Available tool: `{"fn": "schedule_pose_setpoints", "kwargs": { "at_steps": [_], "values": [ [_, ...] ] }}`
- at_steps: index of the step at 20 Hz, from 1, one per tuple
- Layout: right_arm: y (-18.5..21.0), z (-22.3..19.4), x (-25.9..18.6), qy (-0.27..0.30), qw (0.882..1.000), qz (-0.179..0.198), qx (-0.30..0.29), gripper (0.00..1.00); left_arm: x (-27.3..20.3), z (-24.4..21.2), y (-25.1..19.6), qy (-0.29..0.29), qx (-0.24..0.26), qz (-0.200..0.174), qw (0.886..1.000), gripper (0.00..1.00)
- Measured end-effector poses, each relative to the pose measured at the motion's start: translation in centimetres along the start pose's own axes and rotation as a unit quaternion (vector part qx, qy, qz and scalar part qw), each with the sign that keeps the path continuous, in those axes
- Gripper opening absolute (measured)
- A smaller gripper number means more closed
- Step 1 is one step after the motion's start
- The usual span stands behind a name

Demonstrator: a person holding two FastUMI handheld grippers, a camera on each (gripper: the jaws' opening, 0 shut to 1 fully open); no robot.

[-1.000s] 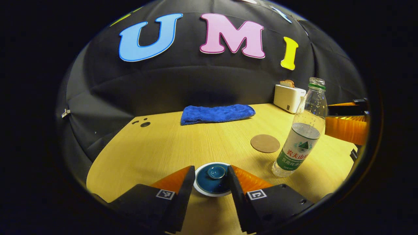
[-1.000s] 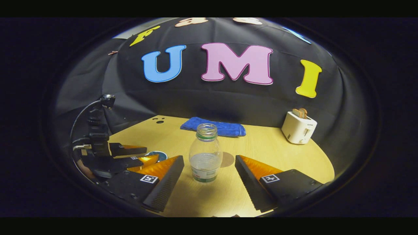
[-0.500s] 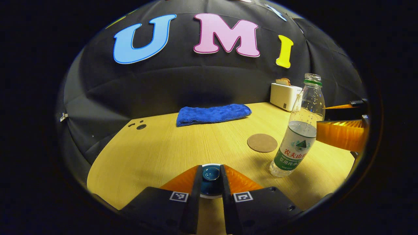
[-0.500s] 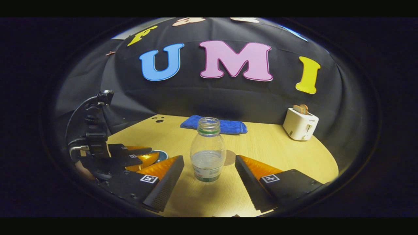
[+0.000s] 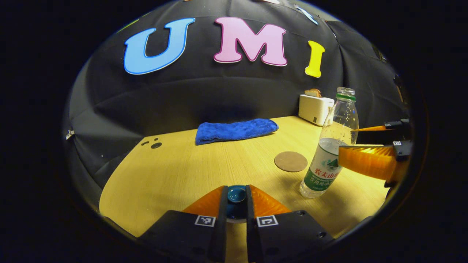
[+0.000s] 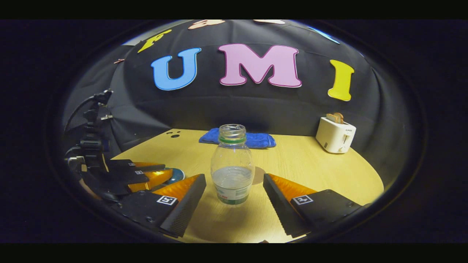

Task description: Open the teacup lid with one hand, grasp the water bottle and pour water into the teacup with the other hand; after pouring, place the water bottle on the coaster and then close the teacup lid.

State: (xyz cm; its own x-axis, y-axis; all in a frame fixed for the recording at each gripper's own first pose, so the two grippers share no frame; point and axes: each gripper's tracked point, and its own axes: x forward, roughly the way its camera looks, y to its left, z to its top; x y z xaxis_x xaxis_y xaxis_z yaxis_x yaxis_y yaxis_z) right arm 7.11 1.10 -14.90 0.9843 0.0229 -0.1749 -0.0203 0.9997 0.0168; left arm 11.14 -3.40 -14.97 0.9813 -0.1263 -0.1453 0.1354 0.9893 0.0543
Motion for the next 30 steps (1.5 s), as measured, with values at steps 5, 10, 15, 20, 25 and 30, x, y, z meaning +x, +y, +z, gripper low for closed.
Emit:
{"fn": "schedule_pose_setpoints", "kwargs": {
  "at_steps": [5,10,15,20,25,30],
  "values": [
    [0.4,0.0,1.9,-0.003,1.000,-0.014,0.017,0.98,-0.6,0.9,0.5,-0.010,0.008,-0.002,1.000,0.26],
    [0.3,-0.9,3.5,0.003,0.999,-0.031,0.037,0.98,-1.3,0.3,1.5,-0.003,0.000,0.007,1.000,0.26],
    [-0.1,-0.9,4.7,-0.006,0.998,-0.047,0.038,0.96,-1.7,-0.6,2.4,0.004,-0.008,0.015,1.000,0.23],
    [0.0,0.0,5.7,-0.025,0.997,-0.053,0.040,0.93,-2.2,-1.1,2.9,0.008,-0.010,0.016,1.000,0.27],
    [0.1,-0.3,6.4,-0.028,0.998,-0.051,0.034,0.83,-2.2,-1.5,3.4,0.010,-0.010,0.017,1.000,0.27],
    [1.0,-0.1,6.7,-0.009,1.000,-0.029,-0.003,0.77,-2.8,-1.4,3.9,0.008,-0.019,0.023,1.000,0.27]
  ]
}}
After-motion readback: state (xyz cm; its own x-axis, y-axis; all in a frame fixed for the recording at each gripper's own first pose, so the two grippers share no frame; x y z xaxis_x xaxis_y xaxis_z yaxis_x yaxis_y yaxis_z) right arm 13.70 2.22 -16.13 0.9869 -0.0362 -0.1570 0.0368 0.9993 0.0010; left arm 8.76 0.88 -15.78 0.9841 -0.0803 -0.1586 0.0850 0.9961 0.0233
